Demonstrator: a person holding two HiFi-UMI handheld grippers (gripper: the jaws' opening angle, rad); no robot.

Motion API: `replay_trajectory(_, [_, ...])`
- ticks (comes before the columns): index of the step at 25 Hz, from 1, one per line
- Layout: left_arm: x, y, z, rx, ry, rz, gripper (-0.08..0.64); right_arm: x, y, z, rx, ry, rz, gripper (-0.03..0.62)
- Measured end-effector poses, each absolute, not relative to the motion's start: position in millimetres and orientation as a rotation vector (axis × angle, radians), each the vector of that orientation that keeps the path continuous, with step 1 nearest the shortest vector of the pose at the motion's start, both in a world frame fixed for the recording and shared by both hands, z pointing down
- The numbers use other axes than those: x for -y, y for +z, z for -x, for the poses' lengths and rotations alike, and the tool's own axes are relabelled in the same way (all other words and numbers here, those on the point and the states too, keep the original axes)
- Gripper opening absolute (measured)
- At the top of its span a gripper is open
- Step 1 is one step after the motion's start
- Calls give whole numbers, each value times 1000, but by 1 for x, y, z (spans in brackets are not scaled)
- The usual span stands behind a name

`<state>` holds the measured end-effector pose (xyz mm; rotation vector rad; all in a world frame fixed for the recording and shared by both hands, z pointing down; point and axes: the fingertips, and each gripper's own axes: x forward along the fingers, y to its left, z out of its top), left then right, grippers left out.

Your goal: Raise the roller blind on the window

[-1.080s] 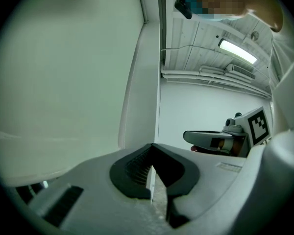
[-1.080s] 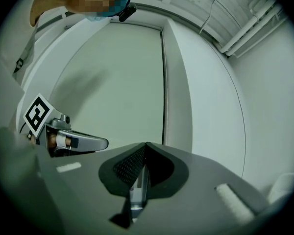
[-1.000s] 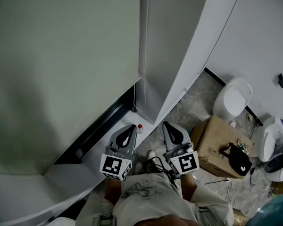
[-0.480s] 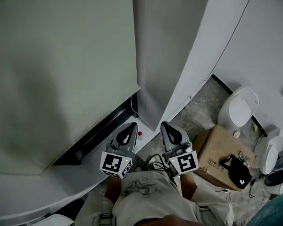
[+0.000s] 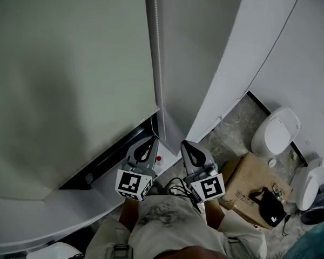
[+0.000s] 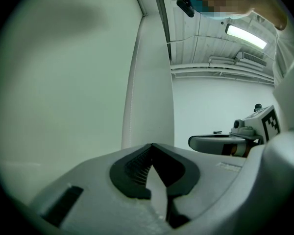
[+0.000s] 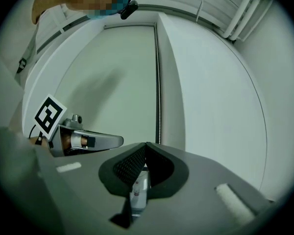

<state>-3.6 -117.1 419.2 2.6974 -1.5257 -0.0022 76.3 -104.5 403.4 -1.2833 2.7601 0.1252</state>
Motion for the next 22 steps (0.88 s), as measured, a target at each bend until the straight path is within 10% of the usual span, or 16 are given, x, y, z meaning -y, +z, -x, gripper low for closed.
replay_trajectory(22, [189, 421, 8, 1412, 33, -2770, 55, 140, 408, -63, -2744, 100, 1434, 10])
